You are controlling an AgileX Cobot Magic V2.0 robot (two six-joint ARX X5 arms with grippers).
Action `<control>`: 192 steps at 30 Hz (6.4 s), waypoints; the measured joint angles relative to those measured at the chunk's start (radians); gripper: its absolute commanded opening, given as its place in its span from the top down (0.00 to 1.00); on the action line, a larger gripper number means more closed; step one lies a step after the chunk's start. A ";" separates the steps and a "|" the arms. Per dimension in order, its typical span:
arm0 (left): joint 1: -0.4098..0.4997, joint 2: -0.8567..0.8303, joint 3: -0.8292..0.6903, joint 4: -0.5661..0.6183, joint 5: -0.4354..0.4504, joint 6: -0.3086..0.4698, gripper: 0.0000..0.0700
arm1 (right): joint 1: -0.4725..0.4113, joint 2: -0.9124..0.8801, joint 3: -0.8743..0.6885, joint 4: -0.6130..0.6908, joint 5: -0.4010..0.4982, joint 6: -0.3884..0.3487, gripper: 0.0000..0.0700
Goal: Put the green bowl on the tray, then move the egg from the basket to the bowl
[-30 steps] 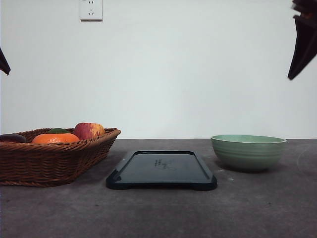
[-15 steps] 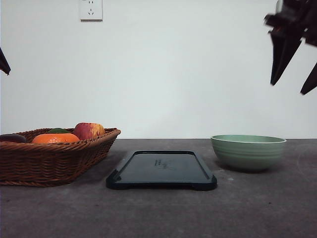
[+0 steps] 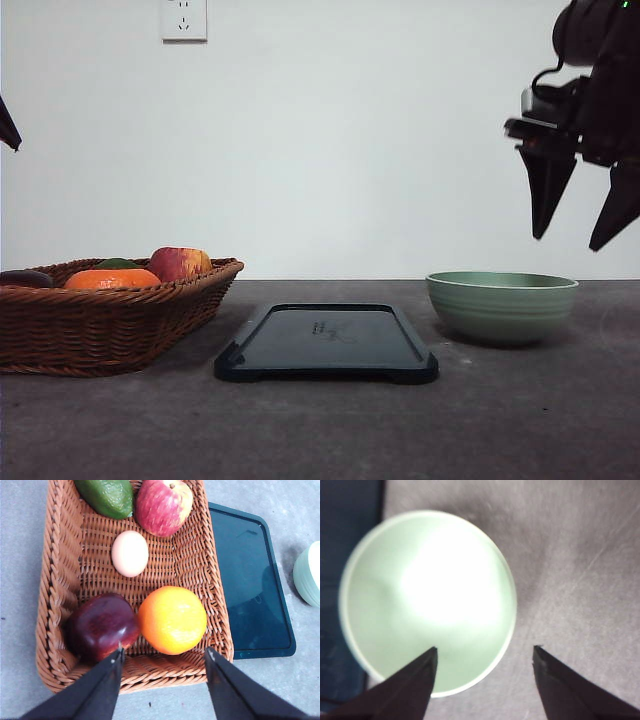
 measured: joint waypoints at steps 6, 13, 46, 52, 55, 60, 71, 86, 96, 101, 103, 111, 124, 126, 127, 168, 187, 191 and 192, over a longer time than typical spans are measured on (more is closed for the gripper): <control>0.000 0.000 0.000 0.000 0.000 0.000 0.54 | -0.016 0.050 0.000 0.036 0.015 -0.021 0.53; 0.000 0.000 0.000 0.000 0.000 0.000 0.54 | -0.021 0.098 0.001 0.066 0.006 -0.028 0.64; 0.000 0.000 0.000 -0.004 0.000 -0.003 0.56 | -0.021 0.107 0.068 -0.021 -0.003 -0.047 0.99; 0.000 0.000 0.000 -0.004 0.000 -0.003 0.56 | -0.018 0.107 0.157 -0.098 -0.003 -0.054 0.99; 0.000 0.000 0.000 -0.004 0.000 -0.003 0.56 | -0.005 0.108 0.207 -0.128 -0.002 -0.055 0.99; 0.000 0.000 0.000 -0.003 0.000 -0.003 0.56 | 0.040 0.108 0.288 -0.150 -0.018 -0.055 0.99; 0.000 0.000 0.000 0.024 0.000 -0.003 0.56 | 0.195 0.117 0.355 -0.100 -0.075 -0.017 0.99; 0.000 0.001 0.000 0.026 0.000 -0.003 0.56 | 0.350 0.279 0.439 -0.027 -0.081 0.032 0.99; 0.000 0.001 0.000 0.026 0.000 -0.003 0.56 | 0.349 0.360 0.445 -0.038 -0.079 0.043 0.99; 0.000 0.001 0.000 0.026 0.000 -0.003 0.56 | 0.350 0.377 0.445 -0.042 -0.075 0.043 0.99; 0.000 0.001 0.000 0.026 0.000 -0.003 0.56 | 0.350 0.378 0.445 -0.048 -0.058 0.044 0.99; 0.000 0.001 0.000 0.026 0.000 -0.003 0.56 | 0.348 0.380 0.445 -0.082 -0.007 0.043 0.94; 0.000 0.001 0.000 0.021 0.000 -0.003 0.56 | 0.347 0.379 0.474 -0.126 -0.007 0.042 0.73; 0.000 0.001 0.000 0.022 0.000 -0.003 0.56 | 0.345 0.366 0.484 -0.138 -0.007 0.034 0.73; 0.000 0.001 0.000 0.022 0.000 -0.003 0.55 | 0.345 0.352 0.484 -0.141 -0.006 0.026 0.73; -0.049 0.123 0.102 -0.040 -0.028 0.046 0.45 | 0.346 -0.881 -0.658 0.255 0.023 -0.107 0.73; -0.176 0.683 0.536 -0.073 -0.249 0.174 0.44 | 0.346 -0.881 -0.658 0.261 0.023 -0.107 0.73; -0.190 0.768 0.550 -0.074 -0.275 0.180 0.44 | 0.346 -0.881 -0.658 0.262 0.023 -0.102 0.73; -0.191 0.790 0.552 -0.074 -0.275 0.180 0.44 | 0.346 -0.881 -0.658 0.262 0.023 -0.101 0.73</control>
